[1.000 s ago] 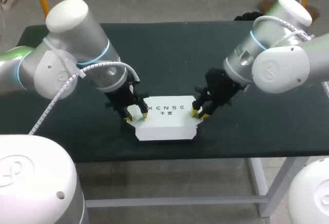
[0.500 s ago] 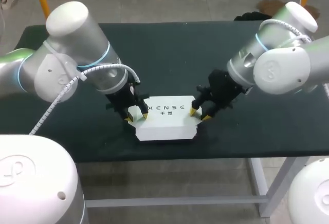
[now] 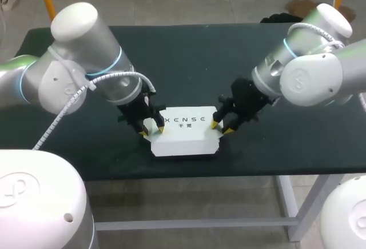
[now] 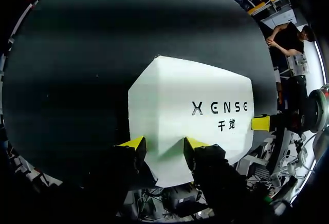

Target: Assemble the packaging by folding the flat box into shape, placing the metal phone stand inside, and closing the box properly

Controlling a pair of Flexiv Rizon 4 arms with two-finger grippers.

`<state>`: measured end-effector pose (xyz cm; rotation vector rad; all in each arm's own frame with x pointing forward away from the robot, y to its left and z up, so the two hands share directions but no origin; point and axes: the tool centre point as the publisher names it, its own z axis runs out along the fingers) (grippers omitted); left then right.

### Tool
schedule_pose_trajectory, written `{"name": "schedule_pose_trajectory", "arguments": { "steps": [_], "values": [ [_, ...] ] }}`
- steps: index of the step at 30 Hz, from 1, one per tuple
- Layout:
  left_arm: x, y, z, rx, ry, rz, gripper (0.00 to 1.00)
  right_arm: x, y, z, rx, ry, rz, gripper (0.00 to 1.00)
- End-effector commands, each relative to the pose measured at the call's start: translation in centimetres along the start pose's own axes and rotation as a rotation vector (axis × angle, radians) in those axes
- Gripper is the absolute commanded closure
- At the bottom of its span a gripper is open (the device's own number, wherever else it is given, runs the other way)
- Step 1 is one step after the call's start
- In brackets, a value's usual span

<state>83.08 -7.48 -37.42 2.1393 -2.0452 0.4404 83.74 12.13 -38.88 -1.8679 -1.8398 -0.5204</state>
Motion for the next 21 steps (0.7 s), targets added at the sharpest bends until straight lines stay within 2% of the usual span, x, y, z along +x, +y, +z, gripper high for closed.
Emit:
{"name": "schedule_pose_trajectory", "arguments": {
  "steps": [1, 12, 21],
  "values": [
    [0.1, 0.0, 0.7, 0.001, 0.003, 0.001, 0.50, 0.0, 0.3, 0.6, 0.005, 0.003, 0.001, 0.53],
    [0.0, 0.0, 0.5, 0.004, 0.013, 0.003, 0.53, 0.6, 0.5, -0.8, -0.010, 0.037, -0.016, 0.50],
    [0.0, 0.0, 0.5, 0.004, 0.013, 0.003, 0.53, 0.6, 0.5, -0.8, -0.010, 0.037, -0.016, 0.47]
  ]
}}
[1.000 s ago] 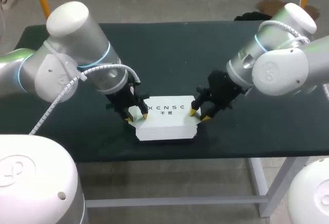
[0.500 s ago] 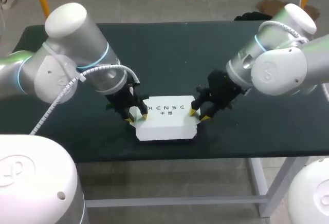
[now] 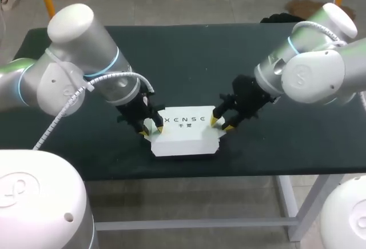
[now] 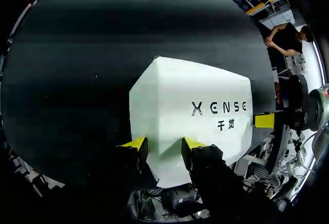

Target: Assemble the packaging by folding the flat box into shape, placing the metal phone stand inside, and closing the box properly

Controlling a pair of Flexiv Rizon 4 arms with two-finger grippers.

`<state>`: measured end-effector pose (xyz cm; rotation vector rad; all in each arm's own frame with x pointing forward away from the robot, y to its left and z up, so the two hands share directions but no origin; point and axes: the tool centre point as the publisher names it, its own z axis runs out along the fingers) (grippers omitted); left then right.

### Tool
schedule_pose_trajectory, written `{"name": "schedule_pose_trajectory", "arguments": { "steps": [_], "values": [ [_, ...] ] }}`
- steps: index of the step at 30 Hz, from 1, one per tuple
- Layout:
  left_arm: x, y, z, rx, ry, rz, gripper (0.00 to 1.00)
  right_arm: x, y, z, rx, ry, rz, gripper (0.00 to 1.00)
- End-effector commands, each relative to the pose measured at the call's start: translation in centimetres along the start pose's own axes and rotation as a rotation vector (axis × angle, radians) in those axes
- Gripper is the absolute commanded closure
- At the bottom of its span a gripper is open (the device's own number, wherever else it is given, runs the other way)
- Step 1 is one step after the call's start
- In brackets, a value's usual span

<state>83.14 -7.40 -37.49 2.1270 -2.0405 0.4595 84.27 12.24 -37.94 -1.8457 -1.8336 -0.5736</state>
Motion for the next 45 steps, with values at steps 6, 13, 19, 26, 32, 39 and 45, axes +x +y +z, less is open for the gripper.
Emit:
{"name": "schedule_pose_trajectory", "arguments": {
  "steps": [6, 13, 19, 26, 32, 39, 45],
  "values": [
    [0.10, 0.02, 0.47, 0.001, -0.003, 0.000, 0.52, -0.02, 0.08, -0.11, 0.008, 0.002, 0.000, 0.48],
    [0.10, 0.02, 0.47, 0.001, -0.003, 0.000, 0.51, -0.02, 0.08, -0.11, 0.008, 0.002, 0.000, 0.52],
    [0.10, 0.02, 0.47, 0.001, -0.003, 0.000, 0.52, -0.02, 0.08, -0.11, 0.008, 0.002, 0.000, 0.51],
    [0.10, 0.02, 0.47, 0.001, -0.003, 0.000, 0.51, -0.02, 0.08, -0.11, 0.008, 0.002, 0.000, 0.51],
    [0.10, 0.02, 0.47, 0.001, -0.003, 0.000, 0.49, -0.02, 0.08, -0.11, 0.008, 0.002, 0.000, 0.51],
    [0.10, 0.02, 0.47, 0.001, -0.003, 0.000, 0.53, -0.02, 0.08, -0.11, 0.008, 0.002, 0.000, 0.53],
    [0.10, 0.02, 0.47, 0.001, -0.003, 0.000, 0.55, -0.02, 0.08, -0.11, 0.008, 0.002, 0.000, 0.54]
  ]
}}
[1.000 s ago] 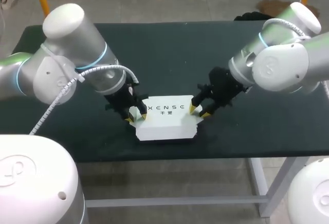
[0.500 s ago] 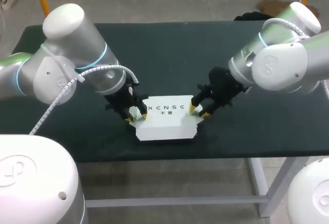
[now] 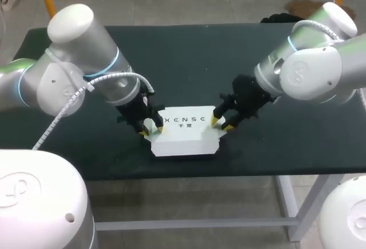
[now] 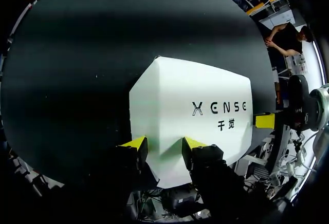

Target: Assemble the packaging by folding the flat box into shape, placing the metal phone stand inside, and closing the box properly

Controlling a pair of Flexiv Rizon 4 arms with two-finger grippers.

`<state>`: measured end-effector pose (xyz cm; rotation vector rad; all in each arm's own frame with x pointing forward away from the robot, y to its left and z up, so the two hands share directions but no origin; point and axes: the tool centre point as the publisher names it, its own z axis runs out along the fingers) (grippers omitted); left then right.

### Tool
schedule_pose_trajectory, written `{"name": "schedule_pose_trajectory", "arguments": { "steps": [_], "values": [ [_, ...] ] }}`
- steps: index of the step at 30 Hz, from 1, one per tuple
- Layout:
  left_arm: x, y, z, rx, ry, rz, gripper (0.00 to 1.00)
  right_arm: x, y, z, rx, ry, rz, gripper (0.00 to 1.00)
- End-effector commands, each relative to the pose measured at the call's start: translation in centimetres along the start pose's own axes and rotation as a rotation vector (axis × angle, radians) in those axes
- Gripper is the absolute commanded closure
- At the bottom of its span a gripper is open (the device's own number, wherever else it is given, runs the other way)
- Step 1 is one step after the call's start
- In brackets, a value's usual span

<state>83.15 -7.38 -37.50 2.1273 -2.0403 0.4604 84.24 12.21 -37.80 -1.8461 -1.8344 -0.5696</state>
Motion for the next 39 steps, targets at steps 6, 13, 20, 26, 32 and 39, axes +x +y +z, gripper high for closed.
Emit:
{"name": "schedule_pose_trajectory", "arguments": {
  "steps": [6, 13, 20, 26, 32, 39],
  "values": [
    [0.1, 0.0, 0.5, 0.001, -0.003, 0.000, 0.55, -0.1, 0.1, 0.0, 0.006, 0.004, -0.001, 0.52],
    [-0.1, 0.3, 0.5, 0.035, 0.015, 0.012, 0.56, 0.0, 0.1, 0.3, -0.014, -0.001, -0.018, 0.54],
    [-0.5, 0.4, 0.6, 0.060, 0.053, 0.038, 0.54, -0.1, 0.4, 0.6, -0.020, 0.010, -0.037, 0.53],
    [-0.7, 0.3, 0.6, 0.063, 0.067, 0.037, 0.51, -0.3, 0.6, 0.8, -0.016, 0.026, -0.042, 0.52],
    [-0.9, 0.1, 0.7, 0.066, 0.091, 0.044, 0.51, -0.5, 0.8, 1.0, -0.020, 0.044, -0.051, 0.52],
    [-0.9, -0.1, 1.1, 0.059, 0.108, 0.048, 0.51, -0.5, 1.0, 1.5, -0.017, 0.060, -0.060, 0.51]
  ]
}}
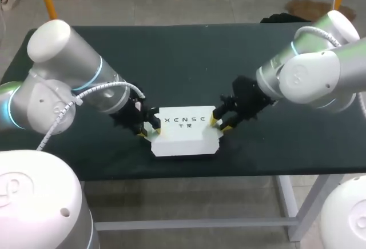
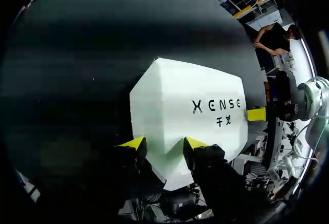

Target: Assemble the packaging by folding the flat box into shape, placing the metal phone stand inside, and closing the box properly

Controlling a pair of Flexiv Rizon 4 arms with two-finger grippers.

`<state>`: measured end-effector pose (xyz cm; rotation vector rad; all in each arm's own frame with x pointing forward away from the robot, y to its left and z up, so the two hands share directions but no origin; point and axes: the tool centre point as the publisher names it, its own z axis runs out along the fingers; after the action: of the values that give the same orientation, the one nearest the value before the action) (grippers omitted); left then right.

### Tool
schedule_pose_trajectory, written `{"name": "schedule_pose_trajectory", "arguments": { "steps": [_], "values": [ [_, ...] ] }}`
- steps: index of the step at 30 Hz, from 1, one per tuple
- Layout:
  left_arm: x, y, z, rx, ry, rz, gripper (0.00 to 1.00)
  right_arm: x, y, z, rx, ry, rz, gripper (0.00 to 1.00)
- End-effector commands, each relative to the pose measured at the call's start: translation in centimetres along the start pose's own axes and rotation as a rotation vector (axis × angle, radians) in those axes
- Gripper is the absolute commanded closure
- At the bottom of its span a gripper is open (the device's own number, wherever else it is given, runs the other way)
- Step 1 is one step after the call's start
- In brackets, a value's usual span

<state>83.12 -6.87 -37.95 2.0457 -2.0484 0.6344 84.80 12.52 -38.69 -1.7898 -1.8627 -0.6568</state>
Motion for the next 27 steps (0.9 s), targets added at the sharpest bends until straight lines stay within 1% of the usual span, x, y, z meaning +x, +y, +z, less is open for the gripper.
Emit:
{"name": "schedule_pose_trajectory", "arguments": {
  "steps": [1, 14, 27],
  "values": [
    [-0.35, -0.07, 0.85, -0.003, 0.007, 0.000, 0.51, -0.30, 0.38, 0.66, 0.012, 0.017, -0.004, 0.51],
    [-0.04, -0.06, 1.02, -0.012, 0.044, 0.015, 0.50, -0.31, 0.38, 0.69, 0.002, 0.060, -0.028, 0.52],
    [0.19, 0.16, 1.25, -0.009, 0.053, 0.011, 0.49, -0.25, -0.17, 0.80, -0.001, 0.086, -0.029, 0.53]
  ]
}}
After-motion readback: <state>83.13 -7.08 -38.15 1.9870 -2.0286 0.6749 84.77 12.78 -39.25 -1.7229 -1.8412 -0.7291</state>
